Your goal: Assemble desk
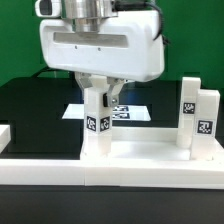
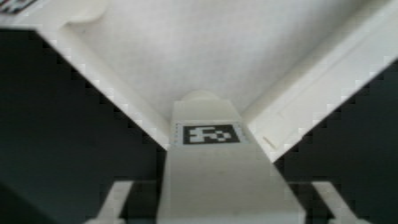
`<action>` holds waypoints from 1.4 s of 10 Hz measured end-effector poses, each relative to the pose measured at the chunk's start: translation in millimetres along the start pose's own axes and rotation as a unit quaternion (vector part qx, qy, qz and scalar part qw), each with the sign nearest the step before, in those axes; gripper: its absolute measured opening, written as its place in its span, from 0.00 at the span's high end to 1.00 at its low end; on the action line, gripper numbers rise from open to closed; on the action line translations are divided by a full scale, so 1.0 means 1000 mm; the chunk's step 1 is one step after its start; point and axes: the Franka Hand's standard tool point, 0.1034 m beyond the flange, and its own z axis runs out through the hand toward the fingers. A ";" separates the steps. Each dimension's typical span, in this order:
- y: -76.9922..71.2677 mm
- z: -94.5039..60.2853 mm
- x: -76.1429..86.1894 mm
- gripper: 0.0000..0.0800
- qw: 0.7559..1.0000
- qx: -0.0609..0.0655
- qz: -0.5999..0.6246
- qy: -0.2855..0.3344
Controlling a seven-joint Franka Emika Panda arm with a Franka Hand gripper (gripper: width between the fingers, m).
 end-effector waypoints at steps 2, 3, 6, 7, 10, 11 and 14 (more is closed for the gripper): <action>0.002 0.001 0.001 0.64 0.984 0.033 0.176 -0.009; 0.002 0.002 -0.001 0.64 0.965 0.053 0.255 -0.027; 0.003 0.001 -0.001 0.64 0.922 0.080 0.377 -0.046; 0.003 0.001 -0.001 0.60 0.922 0.080 0.377 -0.046; 0.005 0.009 -0.003 0.23 0.967 0.077 0.242 -0.031; 0.005 0.012 -0.006 0.23 0.985 0.069 0.154 -0.024; 0.006 0.012 -0.007 0.19 0.997 0.062 0.054 -0.012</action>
Offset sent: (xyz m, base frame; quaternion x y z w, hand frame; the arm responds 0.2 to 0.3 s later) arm 0.0117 0.0136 0.0053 0.1931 -0.0811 0.4477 0.8693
